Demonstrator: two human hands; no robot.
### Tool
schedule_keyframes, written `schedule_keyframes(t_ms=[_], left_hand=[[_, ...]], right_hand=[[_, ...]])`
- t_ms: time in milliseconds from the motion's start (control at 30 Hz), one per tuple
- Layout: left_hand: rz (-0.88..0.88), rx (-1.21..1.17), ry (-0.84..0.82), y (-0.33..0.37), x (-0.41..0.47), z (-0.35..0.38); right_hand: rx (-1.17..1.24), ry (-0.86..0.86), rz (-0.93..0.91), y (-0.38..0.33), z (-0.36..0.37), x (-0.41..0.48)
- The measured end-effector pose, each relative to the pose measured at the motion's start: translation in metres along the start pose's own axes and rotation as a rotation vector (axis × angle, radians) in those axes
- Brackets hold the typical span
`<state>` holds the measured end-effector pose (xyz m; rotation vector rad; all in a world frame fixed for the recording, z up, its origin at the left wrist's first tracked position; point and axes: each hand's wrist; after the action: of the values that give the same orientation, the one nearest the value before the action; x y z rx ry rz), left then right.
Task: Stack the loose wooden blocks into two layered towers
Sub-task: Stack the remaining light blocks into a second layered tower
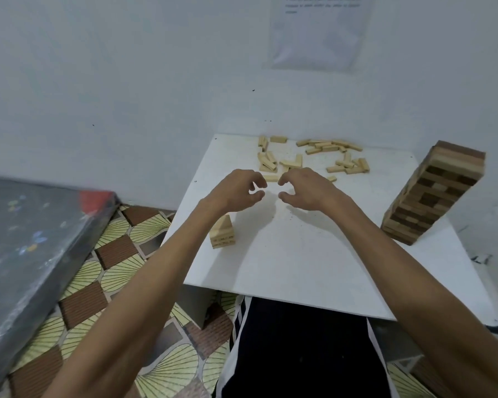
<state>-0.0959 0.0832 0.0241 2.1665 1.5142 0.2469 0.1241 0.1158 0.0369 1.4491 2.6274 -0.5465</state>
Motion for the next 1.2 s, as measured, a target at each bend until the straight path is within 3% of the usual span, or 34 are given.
schedule_keyframes(t_ms=[267,467,667,933,1200], left_hand=[[-0.059,0.091,-0.025,-0.014,0.06,0.003],[-0.087,0.087,-0.019,-0.022,0.098,0.001],[-0.097,0.042,-0.058,-0.031,0.113,0.007],[-0.1,0.02,-0.004,-0.039,0.106,0.011],[-0.113,0.038,0.005,-0.027,0.089,0.01]], right_hand=[[0.016,0.009,0.103,0.019,0.007,0.045],[0.116,0.209,0.28,0.027,0.012,0.082],[0.2,0.284,0.346,0.029,0.026,0.103],[0.191,0.254,0.229,0.031,0.031,0.086],[0.203,0.166,0.309,0.03,0.023,0.071]])
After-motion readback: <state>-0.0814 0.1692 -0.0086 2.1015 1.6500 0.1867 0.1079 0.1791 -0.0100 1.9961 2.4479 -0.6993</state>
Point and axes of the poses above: each hand's wrist, its own x-axis towards the middle knuckle, its own z-axis out of the palm, y = z × x, and after that the axes turned 12 degrees about -y, right-handed
